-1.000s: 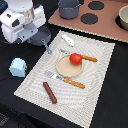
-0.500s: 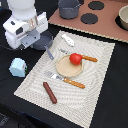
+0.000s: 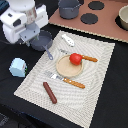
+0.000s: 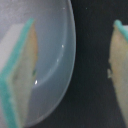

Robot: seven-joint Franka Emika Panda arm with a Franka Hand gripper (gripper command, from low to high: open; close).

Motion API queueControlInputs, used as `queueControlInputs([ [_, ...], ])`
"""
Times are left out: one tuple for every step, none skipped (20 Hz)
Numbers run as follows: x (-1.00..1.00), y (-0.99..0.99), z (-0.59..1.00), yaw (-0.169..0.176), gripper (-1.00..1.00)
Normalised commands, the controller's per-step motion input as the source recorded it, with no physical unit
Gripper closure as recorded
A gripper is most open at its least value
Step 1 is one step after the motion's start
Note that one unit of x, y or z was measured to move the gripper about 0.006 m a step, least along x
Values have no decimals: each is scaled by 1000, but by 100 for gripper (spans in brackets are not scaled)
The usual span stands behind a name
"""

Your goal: Interact with the objects in diverse but meaningful ways.

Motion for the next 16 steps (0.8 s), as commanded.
queueControlInputs([
  [117, -223, 1000, -29, -100],
  [171, -337, 837, -41, -100],
  [294, -426, 709, -25, -100],
  [329, -486, 571, 0, -100],
  [351, -560, 489, 0, -100],
  [323, -666, 414, 1, -100],
  [283, -791, 357, 11, -100],
  [249, -843, 243, 19, -100],
  [246, -840, 120, 33, -100],
  [197, -854, 57, 54, -100],
  [177, -829, 0, 75, -100],
  [189, -811, 0, 87, -100],
  [180, -783, 0, 108, -100],
  [149, -763, 0, 124, -100],
  [123, -717, 0, 151, -100],
  [80, -680, 0, 165, -100],
])
